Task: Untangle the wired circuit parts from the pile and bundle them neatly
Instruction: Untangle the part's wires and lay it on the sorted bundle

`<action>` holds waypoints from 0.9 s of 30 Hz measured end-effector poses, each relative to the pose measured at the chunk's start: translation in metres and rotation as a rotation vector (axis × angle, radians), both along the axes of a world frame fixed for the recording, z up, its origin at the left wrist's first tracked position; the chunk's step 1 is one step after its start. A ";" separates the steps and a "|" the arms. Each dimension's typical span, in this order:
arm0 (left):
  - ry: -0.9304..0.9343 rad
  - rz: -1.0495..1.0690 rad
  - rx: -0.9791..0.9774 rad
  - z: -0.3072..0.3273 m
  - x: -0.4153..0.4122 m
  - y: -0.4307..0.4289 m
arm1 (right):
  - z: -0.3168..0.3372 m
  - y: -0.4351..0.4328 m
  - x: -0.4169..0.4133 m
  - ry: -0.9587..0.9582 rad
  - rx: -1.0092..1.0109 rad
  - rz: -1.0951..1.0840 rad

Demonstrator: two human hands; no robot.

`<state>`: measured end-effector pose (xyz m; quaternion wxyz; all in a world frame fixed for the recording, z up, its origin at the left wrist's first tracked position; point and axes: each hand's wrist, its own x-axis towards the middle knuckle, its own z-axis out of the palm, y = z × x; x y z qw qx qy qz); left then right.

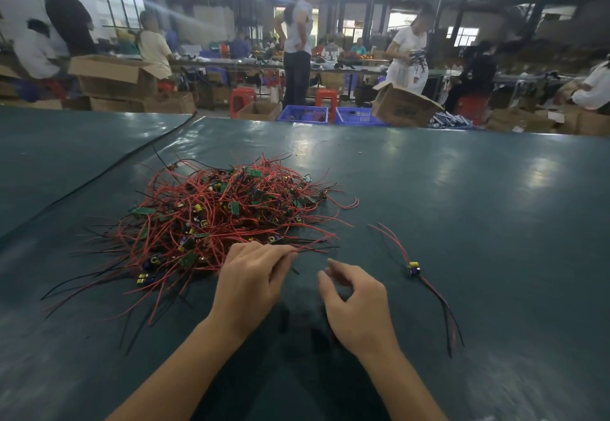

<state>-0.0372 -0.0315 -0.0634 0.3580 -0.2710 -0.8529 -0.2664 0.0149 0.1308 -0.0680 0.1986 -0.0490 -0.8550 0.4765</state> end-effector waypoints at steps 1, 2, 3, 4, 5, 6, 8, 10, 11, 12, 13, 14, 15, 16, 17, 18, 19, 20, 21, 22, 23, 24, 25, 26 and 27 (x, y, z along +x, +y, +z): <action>0.025 -0.052 0.000 0.001 0.003 0.004 | 0.002 -0.004 0.000 -0.011 -0.105 0.045; 0.042 -0.109 -0.012 0.001 0.006 0.008 | 0.004 -0.009 0.001 -0.017 -0.216 0.094; 0.045 -0.166 -0.029 0.000 0.008 0.011 | 0.006 -0.012 0.002 -0.015 -0.307 0.123; 0.036 -0.215 -0.040 -0.001 0.010 0.014 | 0.007 -0.014 0.002 -0.012 -0.366 0.133; 0.022 -0.247 -0.040 -0.003 0.010 0.015 | 0.008 -0.014 0.003 -0.003 -0.407 0.128; 0.012 -0.263 -0.031 -0.004 0.010 0.016 | 0.009 -0.014 0.004 0.007 -0.427 0.114; -0.001 -0.261 -0.011 -0.005 0.010 0.016 | 0.009 -0.011 0.003 0.017 -0.473 0.068; -0.004 -0.257 0.025 -0.004 0.011 0.016 | 0.010 -0.007 0.001 0.007 -0.580 0.019; 0.002 -0.266 0.051 -0.003 0.012 0.016 | 0.011 -0.006 0.000 0.012 -0.638 -0.006; -0.001 -0.285 0.072 -0.003 0.013 0.017 | 0.011 -0.005 0.000 0.028 -0.693 -0.028; -0.032 -0.310 0.088 -0.003 0.015 0.018 | 0.012 -0.004 -0.001 0.051 -0.749 -0.044; -0.104 -0.339 0.108 -0.004 0.018 0.020 | 0.014 -0.003 -0.001 0.077 -0.805 -0.051; -0.220 -0.374 0.141 -0.005 0.022 0.023 | 0.016 -0.003 -0.001 0.105 -0.855 -0.054; -0.370 -0.406 0.191 -0.006 0.026 0.027 | 0.018 -0.002 -0.001 0.133 -0.901 -0.050; -0.536 -0.424 0.259 -0.005 0.028 0.031 | 0.019 -0.002 -0.001 0.160 -0.946 -0.044; -0.701 -0.425 0.350 -0.003 0.029 0.034 | 0.020 -0.002 -0.001 0.181 -0.988 -0.035; -0.845 -0.420 0.462 -0.001 0.028 0.037 | 0.022 -0.001 -0.001 0.195 -1.026 -0.023; -0.954 -0.420 0.583 0.001 0.027 0.039 | 0.023 -0.001 -0.001 0.200 -1.057 -0.009; -1.029 -0.432 0.713 0.003 0.025 0.040 | 0.023 0.000 -0.001 0.195 -1.074 0.001; -1.082 -0.456 0.844 0.005 0.023 0.039 | 0.023 0.000 -0.001 0.184 -1.076 0.007; -1.114 -0.483 0.944 0.007 0.022 0.038 | 0.023 0.001 -0.001 0.171 -1.072 0.009; -1.126 -0.499 0.998 0.007 0.021 0.037 | 0.023 0.001 -0.001 0.160 -1.069 0.012; -1.127 -0.506 1.026 0.007 0.021 0.037 | 0.023 0.000 -0.001 0.152 -1.070 0.014; -1.124 -0.505 1.054 0.007 0.021 0.036 | 0.023 0.000 -0.001 0.146 -1.071 0.016; -1.118 -0.503 1.083 0.006 0.021 0.036 | 0.023 0.000 -0.001 0.142 -1.064 0.014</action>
